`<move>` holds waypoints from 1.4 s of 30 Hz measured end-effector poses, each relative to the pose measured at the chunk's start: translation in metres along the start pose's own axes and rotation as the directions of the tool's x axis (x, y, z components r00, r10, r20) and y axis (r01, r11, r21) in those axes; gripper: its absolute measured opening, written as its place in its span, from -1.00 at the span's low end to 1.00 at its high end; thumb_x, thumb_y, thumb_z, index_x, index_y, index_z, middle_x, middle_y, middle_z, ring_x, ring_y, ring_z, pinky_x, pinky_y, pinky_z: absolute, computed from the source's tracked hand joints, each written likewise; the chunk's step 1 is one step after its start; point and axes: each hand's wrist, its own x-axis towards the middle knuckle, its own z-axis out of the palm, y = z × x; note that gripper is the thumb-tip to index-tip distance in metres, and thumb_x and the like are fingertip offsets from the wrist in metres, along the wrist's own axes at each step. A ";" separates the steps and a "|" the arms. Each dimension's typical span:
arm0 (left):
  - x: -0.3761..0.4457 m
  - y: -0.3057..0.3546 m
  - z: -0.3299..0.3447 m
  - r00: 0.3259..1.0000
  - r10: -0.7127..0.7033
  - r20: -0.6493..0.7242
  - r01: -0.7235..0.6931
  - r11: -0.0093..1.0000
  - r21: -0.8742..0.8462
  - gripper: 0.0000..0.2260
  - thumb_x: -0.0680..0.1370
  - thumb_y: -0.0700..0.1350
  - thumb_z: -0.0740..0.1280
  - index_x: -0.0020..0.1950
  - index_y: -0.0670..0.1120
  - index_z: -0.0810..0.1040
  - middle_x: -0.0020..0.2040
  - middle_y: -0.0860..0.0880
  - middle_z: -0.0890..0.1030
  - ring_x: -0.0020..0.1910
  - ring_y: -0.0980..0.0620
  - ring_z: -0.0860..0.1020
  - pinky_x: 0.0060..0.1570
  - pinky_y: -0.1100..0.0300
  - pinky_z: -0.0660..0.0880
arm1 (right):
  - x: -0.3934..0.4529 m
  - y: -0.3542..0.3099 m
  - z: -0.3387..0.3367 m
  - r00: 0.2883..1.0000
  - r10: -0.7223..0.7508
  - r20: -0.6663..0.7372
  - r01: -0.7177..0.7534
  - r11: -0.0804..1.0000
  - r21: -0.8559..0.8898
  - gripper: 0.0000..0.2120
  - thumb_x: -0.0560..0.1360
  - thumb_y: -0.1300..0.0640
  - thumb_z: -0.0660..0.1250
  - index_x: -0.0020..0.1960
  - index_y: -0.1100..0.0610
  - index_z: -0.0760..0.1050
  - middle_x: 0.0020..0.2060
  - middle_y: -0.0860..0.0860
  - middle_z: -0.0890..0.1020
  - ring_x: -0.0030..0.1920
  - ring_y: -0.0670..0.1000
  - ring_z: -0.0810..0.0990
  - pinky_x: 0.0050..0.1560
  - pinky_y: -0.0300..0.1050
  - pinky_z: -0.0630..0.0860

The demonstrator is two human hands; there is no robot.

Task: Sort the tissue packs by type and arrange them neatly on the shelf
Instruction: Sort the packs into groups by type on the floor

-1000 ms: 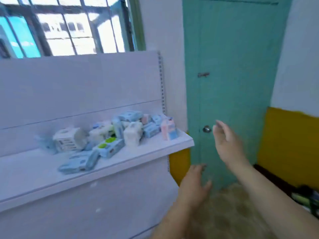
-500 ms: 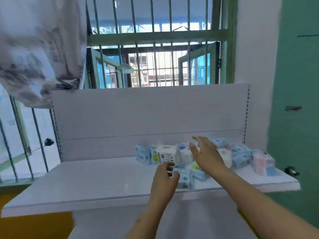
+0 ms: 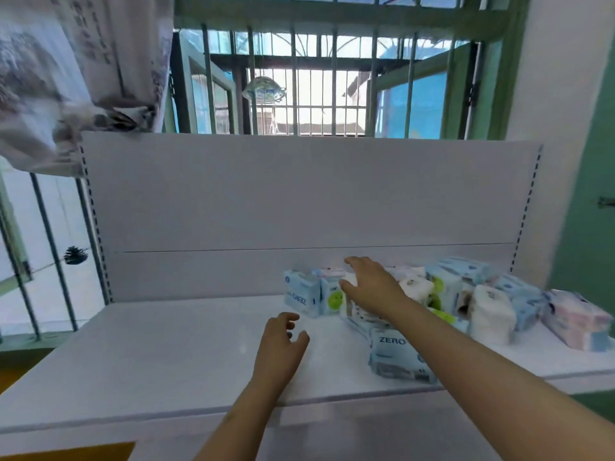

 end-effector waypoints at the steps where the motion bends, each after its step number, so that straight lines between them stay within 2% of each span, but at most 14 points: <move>1: 0.014 -0.007 0.001 1.000 -0.005 -0.008 0.005 1.000 0.010 -0.66 0.54 -0.06 0.37 0.31 -0.02 0.46 0.18 -0.01 0.47 0.05 0.08 0.51 0.01 0.27 0.40 | 0.015 0.000 0.005 0.999 -0.002 0.040 0.003 1.000 -0.027 -0.44 0.60 -0.06 0.20 0.54 0.07 0.18 0.48 0.09 0.31 0.43 0.14 0.31 0.37 0.00 0.31; 6: 0.085 -0.023 0.008 1.000 -0.023 -0.010 0.023 0.999 -0.024 -0.50 0.49 -0.08 0.45 0.39 -0.04 0.38 0.22 -0.03 0.45 0.21 0.00 0.48 0.16 0.17 0.43 | 0.094 0.013 0.027 0.959 -0.024 0.284 0.055 0.993 -0.102 -0.41 0.50 -0.06 0.32 0.49 0.01 0.26 0.41 0.05 0.38 0.34 0.09 0.40 0.28 0.00 0.41; 9: 0.130 -0.030 0.009 0.998 0.031 0.062 -0.026 0.997 -0.076 -0.38 0.46 -0.12 0.51 0.40 0.07 0.26 0.23 0.08 0.35 0.24 0.11 0.36 0.19 0.25 0.33 | 0.132 0.021 0.043 0.893 0.019 0.450 0.091 0.971 -0.221 -0.52 0.41 -0.08 0.40 0.29 -0.02 0.41 0.22 0.02 0.50 0.13 0.04 0.49 0.14 -0.01 0.49; 11: 0.153 -0.036 0.010 0.989 0.022 0.146 -0.003 0.991 -0.131 -0.22 0.43 -0.11 0.55 0.50 0.02 0.16 0.33 0.05 0.32 0.28 0.15 0.32 0.18 0.31 0.32 | 0.143 0.019 0.047 0.848 0.040 0.528 0.123 0.955 -0.270 -0.56 0.40 -0.05 0.44 0.24 0.00 0.44 0.17 0.02 0.52 0.08 0.04 0.49 0.06 -0.05 0.49; 14: 0.181 -0.052 0.020 0.950 -0.015 0.313 0.099 0.962 -0.256 -0.17 0.43 -0.14 0.55 0.51 -0.03 0.09 0.36 0.01 0.39 0.17 0.17 0.48 -0.04 0.43 0.49 | 0.159 0.019 0.053 0.797 0.046 0.603 0.175 0.937 -0.303 -0.48 0.40 -0.02 0.48 0.32 0.04 0.44 0.19 0.02 0.50 0.11 0.05 0.50 0.01 -0.07 0.46; 16: 0.194 -0.063 0.024 0.929 -0.021 0.368 0.151 0.932 -0.330 -0.25 0.38 -0.12 0.60 0.44 -0.02 0.24 0.27 -0.01 0.53 0.11 0.11 0.59 -0.02 0.27 0.60 | 0.166 0.019 0.057 0.791 0.044 0.611 0.195 0.928 -0.319 -0.48 0.37 -0.01 0.51 0.30 0.04 0.48 0.16 0.01 0.52 0.10 0.05 0.52 0.00 -0.07 0.49; 18: 0.205 -0.070 0.022 0.907 0.012 0.422 0.121 0.950 -0.287 -0.39 0.35 -0.03 0.63 0.32 0.00 0.45 0.16 -0.02 0.65 0.10 0.01 0.65 0.11 0.00 0.61 | 0.169 0.020 0.059 0.805 0.027 0.593 0.204 0.926 -0.319 -0.57 0.36 0.01 0.50 0.20 0.04 0.55 0.06 0.00 0.55 0.02 0.05 0.54 -0.01 -0.04 0.54; 21: 0.211 -0.064 0.001 0.884 0.039 0.466 0.100 0.957 -0.271 -0.70 0.41 -0.05 0.57 0.11 0.02 0.65 0.00 0.06 0.73 0.00 0.06 0.69 0.13 0.04 0.60 | 0.174 0.022 0.051 0.848 -0.015 0.530 0.204 0.932 -0.300 -0.77 0.39 -0.01 0.48 -0.04 0.06 0.55 -0.14 -0.03 0.56 -0.10 0.04 0.54 -0.08 -0.02 0.53; 26: 0.222 -0.035 -0.050 0.856 0.161 0.491 0.085 0.894 -0.440 -0.61 0.37 -0.02 0.58 0.16 -0.07 0.64 0.02 -0.07 0.73 0.03 -0.10 0.69 0.05 0.02 0.61 | 0.171 0.018 0.004 0.961 -0.031 0.275 0.057 0.994 -0.088 -0.75 0.54 -0.04 0.35 -0.15 0.10 0.40 -0.26 0.00 0.45 -0.22 0.02 0.41 -0.24 -0.08 0.30; 30: 0.223 0.000 -0.069 0.783 0.316 0.536 0.050 0.826 -0.561 -0.60 0.41 -0.05 0.51 0.21 -0.09 0.60 0.07 -0.09 0.71 0.07 -0.10 0.67 0.04 0.09 0.58 | 0.150 0.002 -0.034 0.997 0.049 0.062 -0.060 0.978 0.200 -0.80 0.57 -0.10 0.30 0.00 0.04 0.48 -0.16 -0.02 0.57 -0.18 -0.04 0.52 -0.24 -0.18 0.39; 33: 0.214 0.027 -0.060 0.720 0.395 0.571 0.149 0.716 -0.682 -0.63 0.46 -0.12 0.45 0.25 -0.17 0.56 0.14 -0.17 0.68 0.09 -0.10 0.66 0.04 0.09 0.60 | 0.121 -0.014 -0.052 0.989 0.145 -0.007 -0.127 0.885 0.449 -0.74 0.57 -0.14 0.30 0.06 0.03 0.57 -0.11 0.00 0.68 -0.14 -0.04 0.67 -0.14 -0.16 0.58; 37: 0.185 0.065 -0.034 0.604 0.459 0.652 0.273 0.649 -0.710 -0.52 0.55 0.01 0.37 0.33 -0.29 0.48 0.20 -0.25 0.63 0.13 -0.18 0.64 0.09 0.01 0.60 | 0.060 -0.016 -0.065 0.926 0.367 -0.085 -0.260 0.787 0.560 -0.60 0.59 -0.17 0.23 0.16 0.12 0.58 -0.10 0.06 0.72 -0.15 0.01 0.72 -0.09 -0.06 0.65; 40: 0.150 0.094 -0.001 0.527 0.488 0.696 0.332 0.635 -0.698 -0.47 0.51 0.08 0.41 0.30 -0.28 0.51 0.15 -0.22 0.66 0.11 -0.16 0.65 0.12 -0.03 0.60 | -0.012 -0.003 -0.077 0.847 0.531 -0.015 -0.372 0.613 0.697 -0.50 0.58 -0.29 0.13 0.27 0.04 0.54 0.04 0.04 0.71 0.04 0.05 0.70 0.14 0.03 0.60; 42: 0.116 0.116 0.022 0.462 0.500 0.733 0.393 0.625 -0.674 -0.46 0.44 0.09 0.43 0.26 -0.26 0.54 0.10 -0.19 0.69 0.04 -0.13 0.67 0.07 0.01 0.62 | -0.073 0.006 -0.084 0.783 0.622 0.020 -0.398 0.476 0.784 -0.44 0.56 -0.33 0.10 0.30 0.05 0.52 0.12 0.06 0.68 0.13 0.07 0.66 0.18 0.04 0.56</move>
